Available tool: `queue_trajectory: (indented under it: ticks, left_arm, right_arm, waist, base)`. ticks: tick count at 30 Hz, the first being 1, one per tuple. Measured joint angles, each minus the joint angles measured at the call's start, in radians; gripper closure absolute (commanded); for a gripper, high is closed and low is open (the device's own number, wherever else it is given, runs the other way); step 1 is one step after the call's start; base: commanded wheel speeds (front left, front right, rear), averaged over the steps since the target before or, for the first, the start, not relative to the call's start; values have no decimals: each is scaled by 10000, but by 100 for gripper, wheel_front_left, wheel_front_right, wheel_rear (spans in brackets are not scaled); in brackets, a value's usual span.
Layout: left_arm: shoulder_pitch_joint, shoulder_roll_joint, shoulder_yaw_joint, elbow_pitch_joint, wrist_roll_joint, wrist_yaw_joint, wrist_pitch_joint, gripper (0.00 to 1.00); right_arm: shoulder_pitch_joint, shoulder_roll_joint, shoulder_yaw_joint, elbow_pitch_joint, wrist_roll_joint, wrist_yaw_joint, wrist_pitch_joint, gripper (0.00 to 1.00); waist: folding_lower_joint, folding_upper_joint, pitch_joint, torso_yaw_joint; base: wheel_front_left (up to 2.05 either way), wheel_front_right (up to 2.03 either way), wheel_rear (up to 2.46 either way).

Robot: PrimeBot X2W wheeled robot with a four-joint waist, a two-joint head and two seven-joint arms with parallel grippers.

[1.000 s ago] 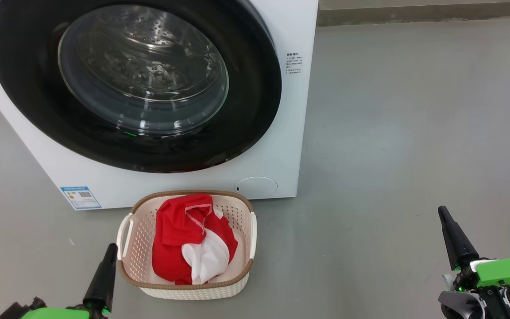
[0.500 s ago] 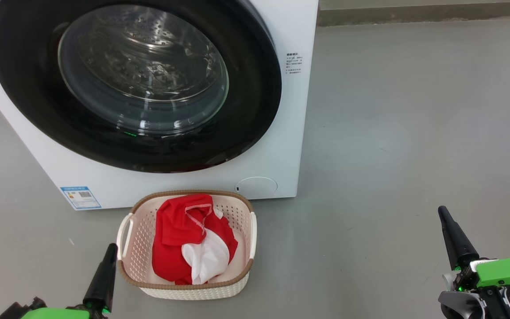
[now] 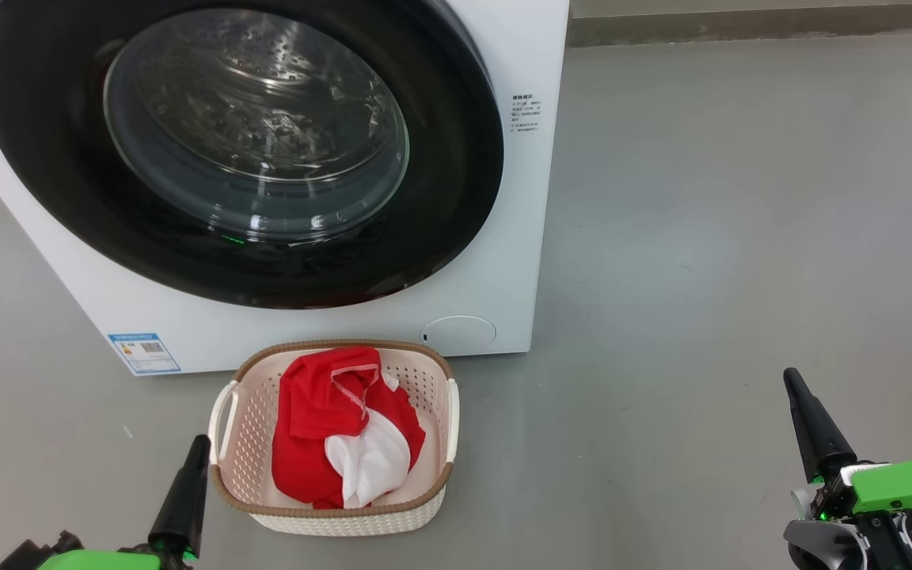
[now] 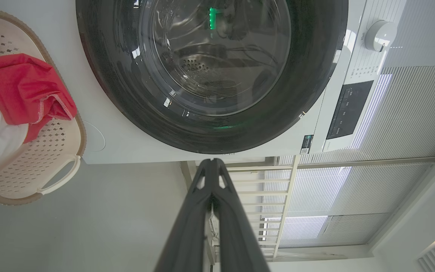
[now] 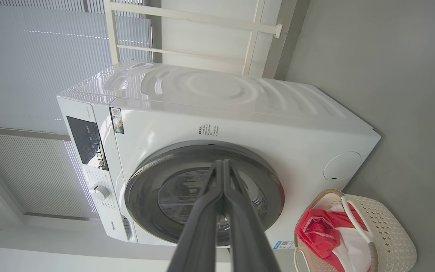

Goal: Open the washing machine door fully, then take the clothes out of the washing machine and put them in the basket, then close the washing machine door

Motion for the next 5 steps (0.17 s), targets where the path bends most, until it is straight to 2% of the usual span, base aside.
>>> queue_trajectory:
  ticks: [5]
  left_arm:
    - [0,0,0,0,0,0,-2,100]
  right_arm:
    - [0,0,0,0,0,0,0,100]
  waist:
    - [0,0,0,0]
  base:
    - [0,0,0]
